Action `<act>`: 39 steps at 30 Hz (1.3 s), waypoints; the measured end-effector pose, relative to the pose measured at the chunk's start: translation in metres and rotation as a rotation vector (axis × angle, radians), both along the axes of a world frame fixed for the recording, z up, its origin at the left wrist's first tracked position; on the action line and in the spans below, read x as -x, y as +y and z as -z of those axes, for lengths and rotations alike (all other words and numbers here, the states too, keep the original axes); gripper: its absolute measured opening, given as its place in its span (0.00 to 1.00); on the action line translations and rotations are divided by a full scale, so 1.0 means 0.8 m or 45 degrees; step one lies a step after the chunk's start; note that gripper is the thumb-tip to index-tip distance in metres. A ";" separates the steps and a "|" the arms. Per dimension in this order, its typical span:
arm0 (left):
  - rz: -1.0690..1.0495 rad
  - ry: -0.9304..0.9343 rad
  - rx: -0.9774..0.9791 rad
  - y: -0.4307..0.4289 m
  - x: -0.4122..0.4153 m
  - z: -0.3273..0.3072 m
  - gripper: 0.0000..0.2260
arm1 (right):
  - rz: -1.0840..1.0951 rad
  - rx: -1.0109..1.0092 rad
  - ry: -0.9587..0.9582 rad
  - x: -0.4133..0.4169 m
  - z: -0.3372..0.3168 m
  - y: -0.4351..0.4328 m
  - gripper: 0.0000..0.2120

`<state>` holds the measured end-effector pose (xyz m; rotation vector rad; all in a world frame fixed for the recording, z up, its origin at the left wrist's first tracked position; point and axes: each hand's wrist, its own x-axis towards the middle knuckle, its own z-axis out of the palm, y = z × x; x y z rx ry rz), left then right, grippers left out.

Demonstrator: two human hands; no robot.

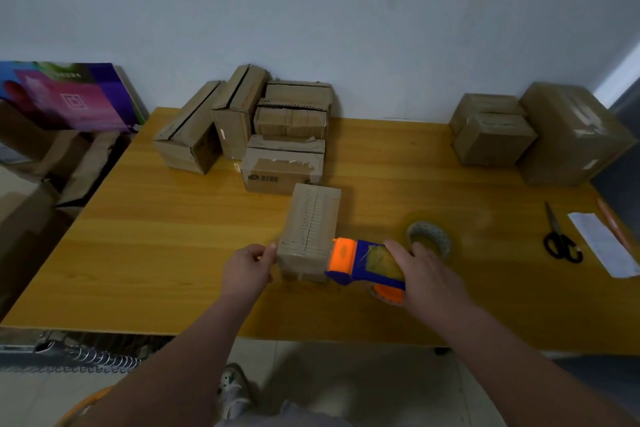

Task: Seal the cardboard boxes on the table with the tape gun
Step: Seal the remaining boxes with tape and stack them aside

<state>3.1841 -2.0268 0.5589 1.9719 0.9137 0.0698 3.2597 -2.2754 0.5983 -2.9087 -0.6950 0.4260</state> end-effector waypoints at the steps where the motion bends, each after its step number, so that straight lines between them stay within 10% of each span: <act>1: 0.037 0.053 -0.002 0.001 -0.001 -0.002 0.14 | 0.008 -0.006 0.000 0.000 0.001 0.000 0.38; 6: 0.006 0.104 -0.173 0.007 -0.004 -0.012 0.09 | 0.039 0.000 0.009 0.004 -0.001 0.003 0.40; 10: -0.121 -0.217 0.178 -0.016 0.006 -0.027 0.15 | 0.039 -0.009 0.023 0.010 0.001 0.006 0.40; 17: 0.086 -0.067 0.526 -0.021 0.017 -0.033 0.29 | 0.096 -0.041 0.033 0.019 0.005 0.007 0.39; 25: 1.021 0.239 -0.917 -0.017 0.020 -0.033 0.39 | 0.050 -0.053 0.040 0.037 0.012 0.020 0.36; 39: 1.398 0.171 -0.924 0.005 0.013 -0.033 0.42 | -0.044 -0.375 0.132 0.026 -0.007 -0.020 0.40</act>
